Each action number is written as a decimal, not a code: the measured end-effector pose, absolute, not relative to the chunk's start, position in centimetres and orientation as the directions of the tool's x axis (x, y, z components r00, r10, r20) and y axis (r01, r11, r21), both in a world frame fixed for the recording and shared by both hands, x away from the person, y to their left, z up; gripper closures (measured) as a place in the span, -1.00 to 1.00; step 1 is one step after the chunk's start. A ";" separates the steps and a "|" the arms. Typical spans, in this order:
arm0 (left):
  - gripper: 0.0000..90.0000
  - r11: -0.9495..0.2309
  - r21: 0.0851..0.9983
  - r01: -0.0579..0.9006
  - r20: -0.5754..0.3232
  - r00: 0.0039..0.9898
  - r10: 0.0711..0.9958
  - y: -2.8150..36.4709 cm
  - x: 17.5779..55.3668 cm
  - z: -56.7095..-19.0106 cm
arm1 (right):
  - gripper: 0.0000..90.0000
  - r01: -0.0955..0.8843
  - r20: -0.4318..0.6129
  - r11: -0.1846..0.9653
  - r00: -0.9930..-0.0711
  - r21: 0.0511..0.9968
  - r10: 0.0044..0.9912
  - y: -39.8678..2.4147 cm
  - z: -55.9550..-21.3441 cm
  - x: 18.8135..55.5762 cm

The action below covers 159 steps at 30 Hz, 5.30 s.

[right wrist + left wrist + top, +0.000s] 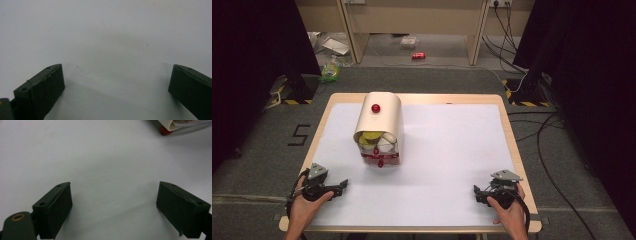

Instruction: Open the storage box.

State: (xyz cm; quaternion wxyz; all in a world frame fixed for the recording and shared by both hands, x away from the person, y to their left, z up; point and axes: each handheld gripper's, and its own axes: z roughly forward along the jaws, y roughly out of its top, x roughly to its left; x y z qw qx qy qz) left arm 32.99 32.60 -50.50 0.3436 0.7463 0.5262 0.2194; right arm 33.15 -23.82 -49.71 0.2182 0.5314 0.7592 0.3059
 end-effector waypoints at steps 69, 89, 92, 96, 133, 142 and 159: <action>-0.63 -0.232 0.927 0.294 -0.009 0.636 0.772 26.2 30.4 -42.3 | -0.98 0.674 -0.008 0.249 -0.340 0.696 0.941 -23.8 -49.7 33.1; -0.61 -0.245 0.943 0.225 0.036 0.661 0.749 23.8 31.6 -38.8 | -0.98 0.671 -0.012 0.255 -0.343 0.696 0.939 -23.8 -49.7 33.1; -0.61 -0.261 0.942 0.212 0.057 0.665 0.745 23.5 31.7 -38.3 | -0.98 0.670 -0.014 0.256 -0.344 0.696 0.939 -23.8 -49.7 33.1; -0.61 -0.273 0.939 0.208 0.069 0.663 0.745 23.1 32.3 -37.9 | -0.98 0.671 -0.013 0.254 -0.343 0.696 0.939 -23.8 -49.7 33.1; -0.63 -0.335 0.903 0.269 0.095 0.636 0.766 21.9 32.7 -37.9 | -0.98 0.671 -0.014 0.254 -0.341 0.697 0.940 -23.8 -49.7 33.1; -0.63 -0.295 0.918 0.266 0.067 0.630 0.774 22.1 31.5 -38.3 | -0.98 0.674 -0.009 0.250 -0.340 0.696 0.941 -23.8 -49.7 33.1; -0.63 -0.323 0.913 0.249 0.107 0.618 0.779 21.7 30.4 -38.6 | -0.98 0.672 -0.010 0.252 -0.342 0.696 0.940 -23.8 -49.7 33.1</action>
